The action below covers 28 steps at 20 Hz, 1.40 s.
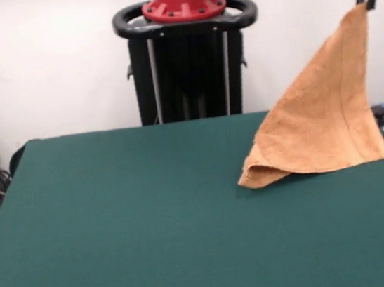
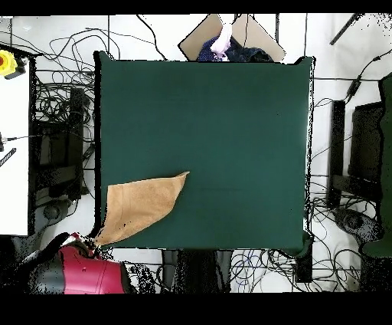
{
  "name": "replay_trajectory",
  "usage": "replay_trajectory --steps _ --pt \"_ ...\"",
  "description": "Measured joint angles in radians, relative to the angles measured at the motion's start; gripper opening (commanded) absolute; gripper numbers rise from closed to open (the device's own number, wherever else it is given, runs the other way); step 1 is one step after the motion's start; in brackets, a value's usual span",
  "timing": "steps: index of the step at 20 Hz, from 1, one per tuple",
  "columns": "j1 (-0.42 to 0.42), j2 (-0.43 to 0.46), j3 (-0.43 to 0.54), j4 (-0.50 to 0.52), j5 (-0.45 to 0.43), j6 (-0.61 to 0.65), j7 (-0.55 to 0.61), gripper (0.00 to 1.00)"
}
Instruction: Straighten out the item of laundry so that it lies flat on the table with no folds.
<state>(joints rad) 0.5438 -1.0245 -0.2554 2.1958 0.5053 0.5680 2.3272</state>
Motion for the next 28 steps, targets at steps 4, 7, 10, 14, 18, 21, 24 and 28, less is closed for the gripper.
replay_trajectory --steps 4,7,10,14,18,21,24,28 --pt "0.046 0.008 0.0 0.002 0.036 0.0 0.04 0.0" --pt "0.087 0.011 0.0 0.001 0.044 0.0 0.075 0.0" --pt "0.141 0.016 0.0 -0.002 0.045 0.0 0.13 0.0" --pt "0.198 0.029 0.0 -0.022 0.045 0.0 0.215 0.0" --pt "0.234 0.042 0.0 -0.048 0.045 0.001 0.294 0.0" --pt "0.269 0.045 -0.001 -0.062 0.056 0.003 0.383 0.0" --pt "0.303 0.045 -0.002 -0.062 0.064 0.003 0.45 0.0" --pt "0.361 0.047 -0.002 -0.085 0.063 0.016 0.56 0.0"
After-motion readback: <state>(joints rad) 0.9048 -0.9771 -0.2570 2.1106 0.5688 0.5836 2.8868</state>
